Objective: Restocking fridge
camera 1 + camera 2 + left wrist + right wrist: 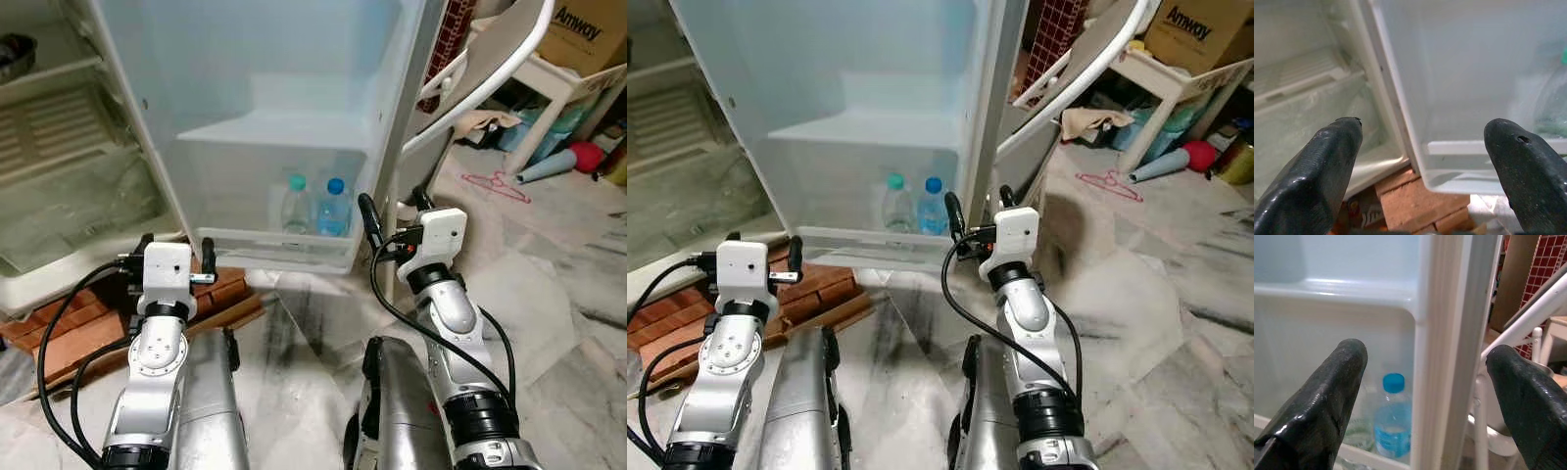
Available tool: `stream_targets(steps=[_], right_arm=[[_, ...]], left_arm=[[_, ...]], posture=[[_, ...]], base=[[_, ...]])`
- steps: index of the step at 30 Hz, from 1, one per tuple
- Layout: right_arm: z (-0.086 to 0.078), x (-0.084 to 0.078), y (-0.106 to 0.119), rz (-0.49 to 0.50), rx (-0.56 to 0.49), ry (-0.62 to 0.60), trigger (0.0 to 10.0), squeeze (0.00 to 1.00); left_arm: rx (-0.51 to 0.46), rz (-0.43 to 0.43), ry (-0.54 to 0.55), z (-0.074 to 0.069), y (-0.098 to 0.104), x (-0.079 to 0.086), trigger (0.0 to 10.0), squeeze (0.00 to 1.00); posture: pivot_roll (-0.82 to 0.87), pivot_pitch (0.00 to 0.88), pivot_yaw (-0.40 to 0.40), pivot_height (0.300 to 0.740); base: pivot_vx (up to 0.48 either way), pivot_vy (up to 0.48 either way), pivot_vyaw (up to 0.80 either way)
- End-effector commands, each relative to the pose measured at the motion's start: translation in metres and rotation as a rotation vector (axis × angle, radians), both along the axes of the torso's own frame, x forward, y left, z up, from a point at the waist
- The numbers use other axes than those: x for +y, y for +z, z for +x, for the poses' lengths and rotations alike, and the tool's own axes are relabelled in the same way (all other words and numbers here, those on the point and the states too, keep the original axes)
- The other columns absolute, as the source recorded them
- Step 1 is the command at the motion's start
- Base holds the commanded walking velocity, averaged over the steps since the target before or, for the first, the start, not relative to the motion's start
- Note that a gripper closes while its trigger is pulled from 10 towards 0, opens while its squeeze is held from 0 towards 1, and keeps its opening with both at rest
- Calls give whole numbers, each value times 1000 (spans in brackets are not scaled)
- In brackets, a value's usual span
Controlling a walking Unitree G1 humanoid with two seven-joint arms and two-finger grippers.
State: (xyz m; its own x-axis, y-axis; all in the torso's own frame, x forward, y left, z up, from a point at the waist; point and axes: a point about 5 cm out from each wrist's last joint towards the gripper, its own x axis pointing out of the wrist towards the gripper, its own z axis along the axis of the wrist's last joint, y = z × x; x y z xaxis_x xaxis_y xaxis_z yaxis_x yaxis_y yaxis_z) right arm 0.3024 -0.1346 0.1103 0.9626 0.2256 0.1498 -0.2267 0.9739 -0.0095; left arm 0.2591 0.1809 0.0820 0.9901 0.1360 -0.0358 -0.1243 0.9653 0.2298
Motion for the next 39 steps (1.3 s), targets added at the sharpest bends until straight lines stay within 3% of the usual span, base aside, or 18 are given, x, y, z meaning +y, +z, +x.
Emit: stream_targets(steps=[1,5,10,15,23,35,39], right_arm=[[3,-6,-3,-3,34,-27,10000,0],[2,-4,-3,1,26,-3,10000,0],[4,-8,-5,32,32,-58,10000,0],[0,-1,-5,1,25,-4,10000,0],[-11,-13,-14,-19,52,-37,10000,0],[-19,-12,-21,-28,82,-29,10000,0],[-21,-7,-19,16,93,18,10000,0]], left_arm=[[18,4,4,-3,-7,1,10000,0],[1,1,-31,-7,-8,-5,10000,0],[-7,-26,25,-6,-9,-3,10000,0],[-1,-17,-54,-8,-11,-12,10000,0],[29,-17,-13,-12,-18,-6,10000,0],[20,-8,-50,-10,-18,-14,10000,0],[25,0,-61,-9,-19,-15,10000,0]], posture=[[89,0,-52,590],[96,0,-49,620],[93,0,-41,655],[88,0,-42,690],[68,0,-26,740],[64,0,-27,740],[61,0,-31,740]], base=[[0,0,0],[0,0,0],[0,0,0],[0,0,0],[0,0,0],[0,0,0],[0,0,0]])
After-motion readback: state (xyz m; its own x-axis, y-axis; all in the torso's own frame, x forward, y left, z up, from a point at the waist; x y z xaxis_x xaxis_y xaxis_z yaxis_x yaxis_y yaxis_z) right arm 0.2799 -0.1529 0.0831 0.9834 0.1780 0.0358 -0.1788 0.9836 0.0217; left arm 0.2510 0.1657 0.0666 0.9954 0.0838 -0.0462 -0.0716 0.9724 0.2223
